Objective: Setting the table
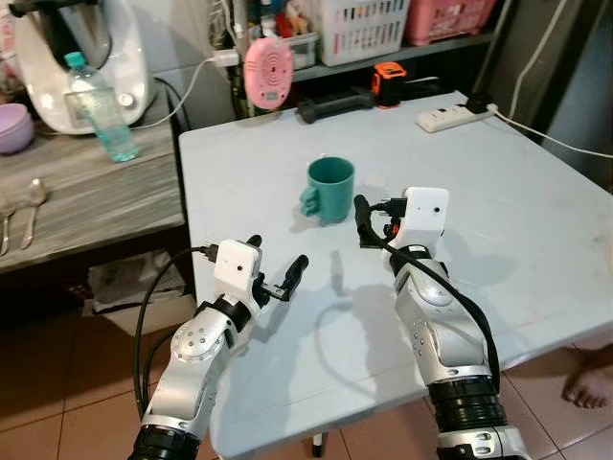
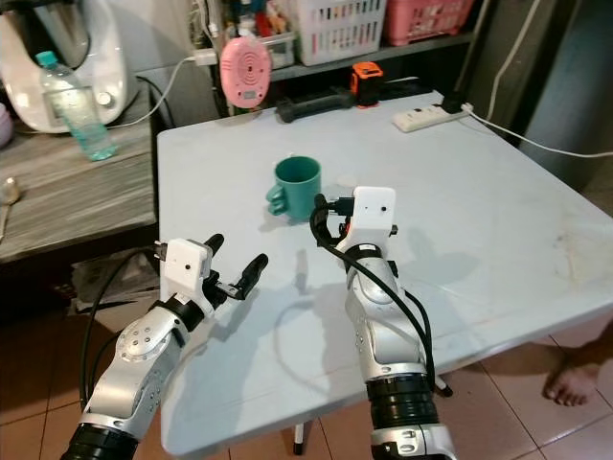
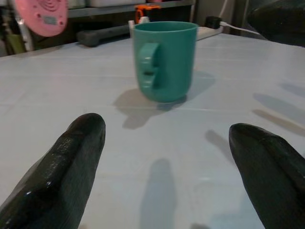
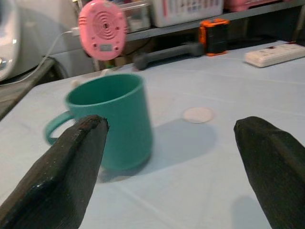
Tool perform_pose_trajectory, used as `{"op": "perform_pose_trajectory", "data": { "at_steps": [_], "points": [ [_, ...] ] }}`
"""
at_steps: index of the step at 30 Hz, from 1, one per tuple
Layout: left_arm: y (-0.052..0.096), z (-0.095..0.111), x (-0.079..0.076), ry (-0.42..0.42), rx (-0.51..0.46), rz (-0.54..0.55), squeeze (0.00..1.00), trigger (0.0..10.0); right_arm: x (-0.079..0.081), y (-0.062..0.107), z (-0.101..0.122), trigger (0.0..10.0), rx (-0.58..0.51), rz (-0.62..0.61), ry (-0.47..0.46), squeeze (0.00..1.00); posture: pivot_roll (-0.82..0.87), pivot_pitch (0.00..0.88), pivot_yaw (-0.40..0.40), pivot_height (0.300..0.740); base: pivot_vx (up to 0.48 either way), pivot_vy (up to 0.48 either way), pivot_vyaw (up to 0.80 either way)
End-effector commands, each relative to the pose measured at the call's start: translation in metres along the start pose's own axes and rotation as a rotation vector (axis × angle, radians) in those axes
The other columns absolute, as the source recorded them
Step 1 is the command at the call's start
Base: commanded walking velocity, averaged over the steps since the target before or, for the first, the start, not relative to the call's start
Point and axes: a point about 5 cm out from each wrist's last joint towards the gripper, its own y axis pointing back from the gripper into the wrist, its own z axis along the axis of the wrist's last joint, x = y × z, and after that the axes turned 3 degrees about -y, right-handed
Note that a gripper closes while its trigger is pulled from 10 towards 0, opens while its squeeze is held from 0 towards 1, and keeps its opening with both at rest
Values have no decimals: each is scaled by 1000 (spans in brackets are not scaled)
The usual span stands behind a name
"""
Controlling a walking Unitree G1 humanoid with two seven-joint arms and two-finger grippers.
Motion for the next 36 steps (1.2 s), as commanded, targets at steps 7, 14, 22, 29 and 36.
{"op": "perform_pose_trajectory", "data": {
  "at_steps": [7,14,22,29,36],
  "points": [
    [3,4,3,-25,-16,-12,0,10000,-2,1,4,10000,-22,-8,5,0,-38,15,77,740,284,0,0],
    [6,3,6,-28,-19,-3,0,10000,-16,9,-2,10000,-7,-35,22,0,-37,13,75,740,357,0,0],
    [6,2,4,-20,-15,-6,0,10000,-15,9,-2,10000,-5,-36,24,0,-42,10,76,740,375,0,0],
    [8,0,5,-7,-3,3,0,10000,-16,10,-2,10000,-4,-37,25,0,-42,16,75,740,85,0,0],
    [12,-3,4,-11,7,-2,0,10000,-16,10,-2,10000,-7,-46,23,0,-39,20,82,740,0,0,0]
  ]
}}
